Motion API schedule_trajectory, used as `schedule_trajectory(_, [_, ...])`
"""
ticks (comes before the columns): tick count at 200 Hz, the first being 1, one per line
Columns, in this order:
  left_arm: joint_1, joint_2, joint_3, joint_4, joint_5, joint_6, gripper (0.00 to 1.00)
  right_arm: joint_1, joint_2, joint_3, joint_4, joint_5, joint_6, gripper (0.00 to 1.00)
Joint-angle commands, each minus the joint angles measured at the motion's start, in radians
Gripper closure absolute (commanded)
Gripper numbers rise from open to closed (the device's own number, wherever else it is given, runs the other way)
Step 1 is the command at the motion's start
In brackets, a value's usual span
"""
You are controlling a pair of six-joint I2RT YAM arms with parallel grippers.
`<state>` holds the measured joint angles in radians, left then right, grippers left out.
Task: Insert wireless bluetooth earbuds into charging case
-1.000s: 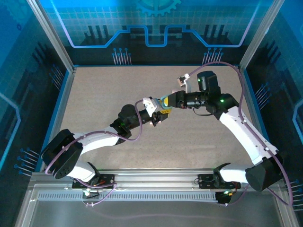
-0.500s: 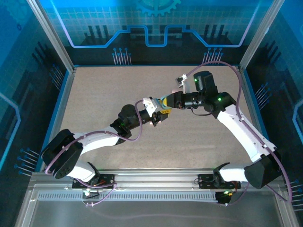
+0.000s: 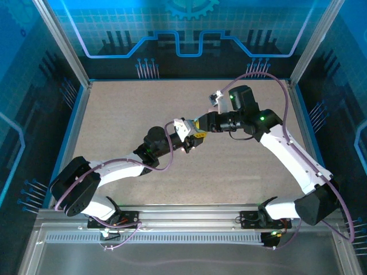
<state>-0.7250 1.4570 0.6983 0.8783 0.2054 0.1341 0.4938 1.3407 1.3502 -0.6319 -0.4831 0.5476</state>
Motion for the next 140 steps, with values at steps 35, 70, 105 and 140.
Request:
schedule_trajectory(35, [-0.013, -0.018, -0.004, 0.069, 0.008, 0.016, 0.70, 0.016, 0.003, 0.026, -0.049, 0.053, -0.018, 0.68])
schedule_trajectory(70, [-0.013, -0.023, -0.008, 0.069, 0.002, 0.016, 0.70, 0.016, -0.005, 0.030, -0.052, 0.060, -0.015, 0.65])
schedule_trajectory(105, [-0.013, -0.026, -0.011, 0.070, -0.001, 0.015, 0.70, 0.015, -0.014, 0.032, -0.052, 0.067, -0.012, 0.64])
schedule_trajectory(140, [-0.013, -0.025, -0.010, 0.070, -0.003, 0.012, 0.70, 0.015, -0.026, 0.035, -0.052, 0.069, -0.012, 0.63])
